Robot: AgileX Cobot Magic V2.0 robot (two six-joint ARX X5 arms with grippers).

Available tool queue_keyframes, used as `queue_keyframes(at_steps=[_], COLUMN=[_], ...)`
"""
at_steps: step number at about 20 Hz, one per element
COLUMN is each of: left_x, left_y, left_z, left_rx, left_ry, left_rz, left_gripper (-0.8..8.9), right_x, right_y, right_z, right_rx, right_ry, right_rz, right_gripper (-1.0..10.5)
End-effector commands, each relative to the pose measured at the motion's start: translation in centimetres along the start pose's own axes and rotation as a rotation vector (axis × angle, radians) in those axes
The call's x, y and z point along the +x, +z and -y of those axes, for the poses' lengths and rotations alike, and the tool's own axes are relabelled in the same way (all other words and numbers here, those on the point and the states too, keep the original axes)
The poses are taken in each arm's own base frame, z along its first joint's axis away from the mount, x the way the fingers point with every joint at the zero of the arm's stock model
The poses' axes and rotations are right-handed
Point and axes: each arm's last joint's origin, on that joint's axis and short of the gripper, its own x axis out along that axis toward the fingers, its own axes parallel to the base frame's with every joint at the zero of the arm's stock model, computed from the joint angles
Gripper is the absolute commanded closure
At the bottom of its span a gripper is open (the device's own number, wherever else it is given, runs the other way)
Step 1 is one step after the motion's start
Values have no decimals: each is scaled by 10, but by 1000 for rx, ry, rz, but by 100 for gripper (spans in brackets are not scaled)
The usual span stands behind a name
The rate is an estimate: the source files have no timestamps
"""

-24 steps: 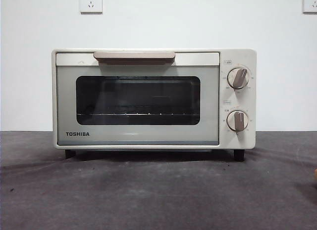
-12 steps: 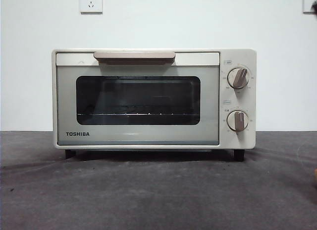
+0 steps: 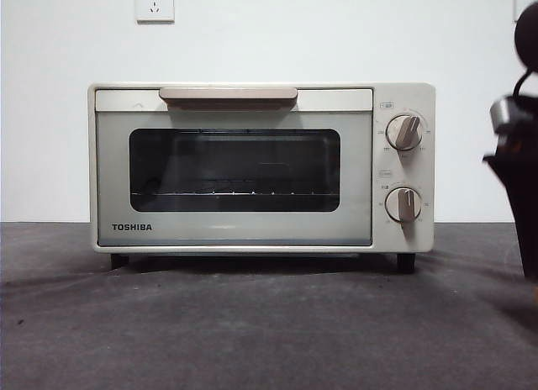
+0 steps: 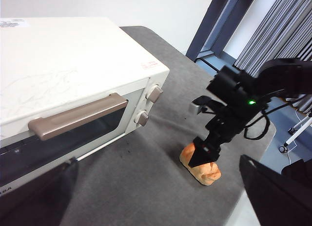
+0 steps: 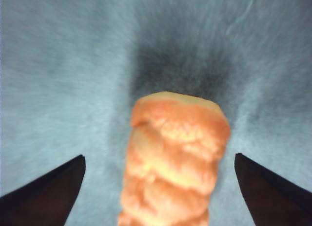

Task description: The left arm flap open the oven, the right arm pick bread and place it into oven, the left arm flap close the oven

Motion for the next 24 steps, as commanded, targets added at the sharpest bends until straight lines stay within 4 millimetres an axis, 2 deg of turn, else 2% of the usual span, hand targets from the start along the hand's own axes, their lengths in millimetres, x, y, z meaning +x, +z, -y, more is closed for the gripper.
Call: queue_keyframes(at_steps=[1, 4, 7, 9, 11, 15, 20, 24], left_x=[-2, -2, -2, -2, 0, 11, 34, 61], left_y=[7, 6, 6, 6, 6, 6, 12, 30], left_z=[3, 3, 3, 3, 2, -6, -21, -32], left_rx=[27, 26, 25, 24, 18, -9, -47, -8], left_ry=[-14, -14, -14, -14, -12, 2, 12, 58], left_rz=[20, 18, 18, 16, 8, -26, -92, -154], left_gripper=[282, 282, 284, 291, 312, 442, 723, 798], right_x=[12, 23, 24, 18, 4, -36, -93, -123], right_y=[5, 8, 9, 8, 4, -19, -64, -103], right_z=[1, 3, 3, 1, -1, -7, -11, -8], right_rx=[15, 13, 8, 2, -6, -48, -160, -215], right_ry=[-33, -39, -37, -31, -6, 128, 274, 321], right_rz=[-38, -88, -85, -59, -19, 88, 376, 593], right_gripper=[496, 648, 870, 900, 900, 900, 900, 900])
